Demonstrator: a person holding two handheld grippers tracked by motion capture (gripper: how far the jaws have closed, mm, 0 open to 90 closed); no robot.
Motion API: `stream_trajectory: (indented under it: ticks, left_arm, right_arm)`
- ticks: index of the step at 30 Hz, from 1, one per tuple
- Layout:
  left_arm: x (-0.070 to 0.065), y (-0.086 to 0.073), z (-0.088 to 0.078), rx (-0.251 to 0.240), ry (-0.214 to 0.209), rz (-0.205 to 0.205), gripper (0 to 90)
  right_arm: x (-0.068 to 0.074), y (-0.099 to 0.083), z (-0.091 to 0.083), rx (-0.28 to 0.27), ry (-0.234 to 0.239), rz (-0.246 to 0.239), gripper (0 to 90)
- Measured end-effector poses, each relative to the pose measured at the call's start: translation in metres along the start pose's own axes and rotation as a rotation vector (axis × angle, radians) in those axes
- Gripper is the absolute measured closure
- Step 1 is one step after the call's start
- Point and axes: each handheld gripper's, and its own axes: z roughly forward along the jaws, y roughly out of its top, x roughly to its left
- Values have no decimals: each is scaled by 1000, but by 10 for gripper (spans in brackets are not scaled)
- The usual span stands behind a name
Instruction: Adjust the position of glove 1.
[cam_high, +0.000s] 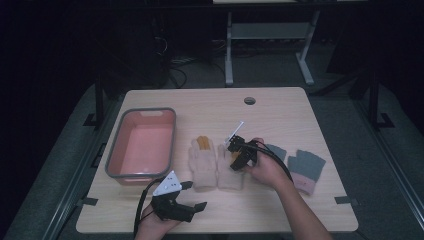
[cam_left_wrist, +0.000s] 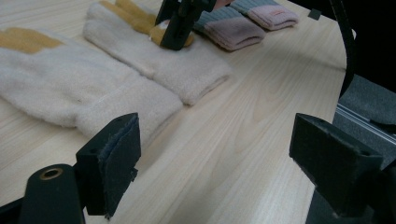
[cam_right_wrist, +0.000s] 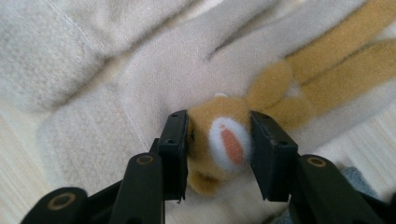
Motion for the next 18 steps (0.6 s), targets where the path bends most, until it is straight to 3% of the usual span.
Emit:
stream_trajectory:
  ticks: [11,18]
  left_arm:
    - [1,0,0,4,3,-3,167]
    - [2,0,-1,-2,7,-9,167]
  right_arm:
    - [-3,-2,-6,-8,35,17,615]
    - [-4,-1,-20,-30,44,15,617]
